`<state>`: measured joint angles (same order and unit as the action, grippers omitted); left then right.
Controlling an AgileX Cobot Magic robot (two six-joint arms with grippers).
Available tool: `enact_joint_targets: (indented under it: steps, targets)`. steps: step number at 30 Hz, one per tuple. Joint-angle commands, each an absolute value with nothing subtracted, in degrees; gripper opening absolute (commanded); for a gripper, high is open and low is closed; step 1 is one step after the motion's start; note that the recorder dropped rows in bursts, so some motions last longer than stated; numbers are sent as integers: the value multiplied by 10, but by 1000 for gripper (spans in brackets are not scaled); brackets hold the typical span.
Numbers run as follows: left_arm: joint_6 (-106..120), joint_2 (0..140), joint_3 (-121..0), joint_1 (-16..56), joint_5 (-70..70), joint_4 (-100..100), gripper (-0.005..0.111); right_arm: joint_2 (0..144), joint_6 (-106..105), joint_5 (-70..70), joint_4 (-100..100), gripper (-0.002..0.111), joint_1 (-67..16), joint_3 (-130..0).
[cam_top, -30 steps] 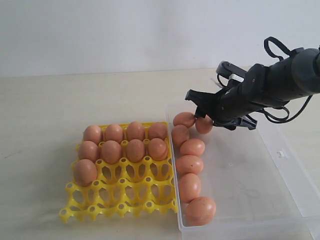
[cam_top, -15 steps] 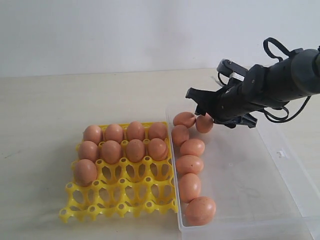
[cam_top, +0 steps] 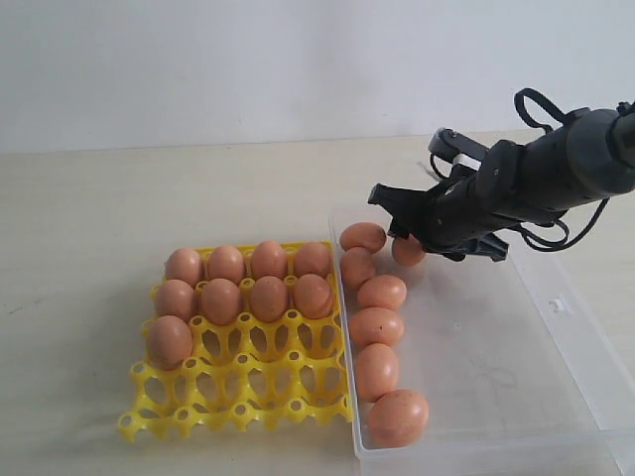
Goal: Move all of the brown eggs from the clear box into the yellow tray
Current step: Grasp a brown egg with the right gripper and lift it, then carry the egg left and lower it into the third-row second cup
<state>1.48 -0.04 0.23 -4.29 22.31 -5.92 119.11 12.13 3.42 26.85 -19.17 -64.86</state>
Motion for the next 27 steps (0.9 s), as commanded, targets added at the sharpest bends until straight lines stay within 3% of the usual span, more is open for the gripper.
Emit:
enact_joint_targets:
  steps: [1, 6, 12, 18, 22, 27]
  targets:
    - [13, 0, 0, -40, 218, -59, 0, 1198, 77, 44, 251, -1, -189, -651]
    - [13, 0, 0, -40, 218, -59, 0, 1192, 66, 61, 245, 0, -189, -649]
    - [13, 0, 0, -40, 218, -59, 0, 1065, 41, 42, 172, 0, -203, -615]
    - [13, 0, 0, -40, 218, -59, 0, 941, 0, -39, 155, 0, -342, -537]
    - [13, 0, 0, -40, 218, -59, 0, 950, -71, -132, 155, 0, -449, -535]
    - [13, 0, 0, -40, 218, -59, 0, 989, -101, -198, 162, 0, -501, -535]
